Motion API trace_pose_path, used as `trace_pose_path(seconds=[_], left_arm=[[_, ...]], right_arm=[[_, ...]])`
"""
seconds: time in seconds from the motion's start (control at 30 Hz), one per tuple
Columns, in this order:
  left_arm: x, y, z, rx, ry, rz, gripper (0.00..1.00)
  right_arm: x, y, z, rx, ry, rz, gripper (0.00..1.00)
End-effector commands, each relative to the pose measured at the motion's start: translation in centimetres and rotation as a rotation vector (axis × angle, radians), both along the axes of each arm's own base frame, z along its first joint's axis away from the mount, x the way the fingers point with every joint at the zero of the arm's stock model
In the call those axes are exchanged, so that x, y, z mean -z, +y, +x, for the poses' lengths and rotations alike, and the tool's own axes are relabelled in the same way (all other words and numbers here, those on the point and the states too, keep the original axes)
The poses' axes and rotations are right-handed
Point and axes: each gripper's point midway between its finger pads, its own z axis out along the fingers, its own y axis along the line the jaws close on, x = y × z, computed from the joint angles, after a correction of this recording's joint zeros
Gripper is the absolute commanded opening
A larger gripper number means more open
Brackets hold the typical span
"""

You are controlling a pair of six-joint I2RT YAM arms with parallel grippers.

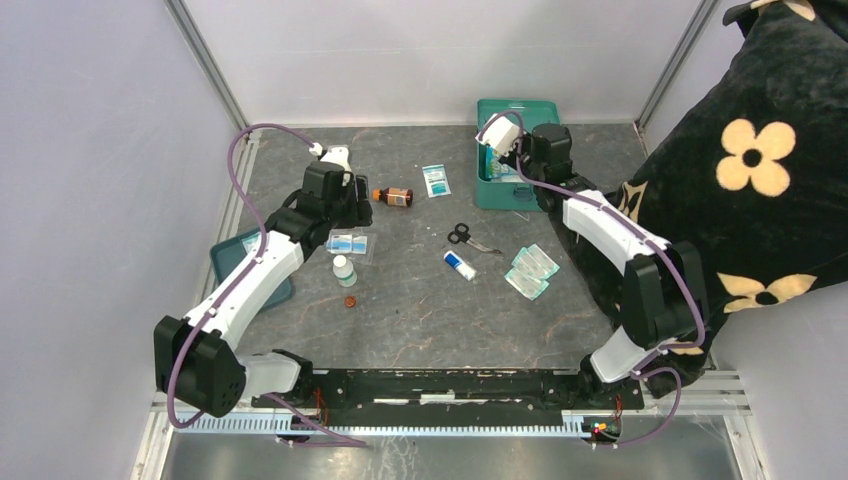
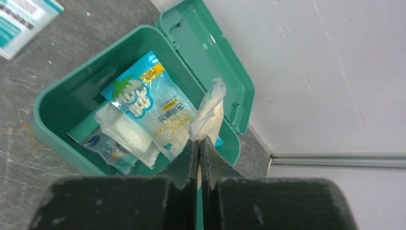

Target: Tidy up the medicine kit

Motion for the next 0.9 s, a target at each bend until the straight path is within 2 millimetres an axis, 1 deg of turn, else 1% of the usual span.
trace_pose_path(seconds=[0.0,0.03,0.07,0.1,0.13,0.23,0.27,0.33,0.47,0.6,0.73,0.83,0.87], left_arm=[[-1.7,0.6,1.1,0.015,-0.078,0.018,0.71],[-1.7,0.6,1.2,0.014,-0.078,0.016,0.71],[-1.7,0.7,1.2,0.014,-0.077,0.014,0.71],[-1.7,0.8,1.2,0.012,-0.077,0.012,0.71],[-1.7,0.8,1.2,0.011,-0.077,0.009,0.71],[-1.7,1.1,1.3,0.005,-0.078,0.008,0.71],[-1.7,1.1,1.3,0.003,-0.079,0.006,0.71],[-1.7,1.2,1.3,0.002,-0.079,0.004,0.71],[-1.6,1.2,1.4,0.000,-0.074,-0.004,0.71],[-1.4,1.1,1.4,0.000,-0.068,-0.016,0.71],[-1.2,0.9,1.3,0.002,-0.061,-0.026,0.71],[-0.9,0.7,1.3,0.004,-0.051,-0.036,0.71],[-0.8,0.7,1.3,0.004,-0.049,-0.039,0.71]], right_arm=[[-1.2,-0.2,2.0,-0.037,-0.049,-0.144,0.05],[-0.9,0.0,2.2,-0.048,-0.040,-0.155,0.11],[-0.3,0.2,2.3,-0.057,-0.024,-0.167,0.20],[-0.2,0.3,2.5,-0.065,-0.015,-0.170,0.25],[0.1,0.5,2.5,-0.077,-0.003,-0.168,0.30],[0.0,1.2,2.4,-0.104,-0.001,-0.139,0.36],[-0.3,1.1,2.4,-0.101,-0.005,-0.131,0.37],[-0.7,1.9,2.1,-0.132,-0.008,-0.098,0.38],[-2.0,2.1,1.4,-0.117,-0.042,0.001,0.39],[-3.0,1.2,1.2,-0.043,-0.058,0.120,0.41],[-2.9,-0.2,1.9,0.062,-0.003,0.224,0.38],[-2.0,-1.2,2.4,0.132,0.071,0.292,0.37],[-1.4,-1.3,2.5,0.151,0.107,0.315,0.37]])
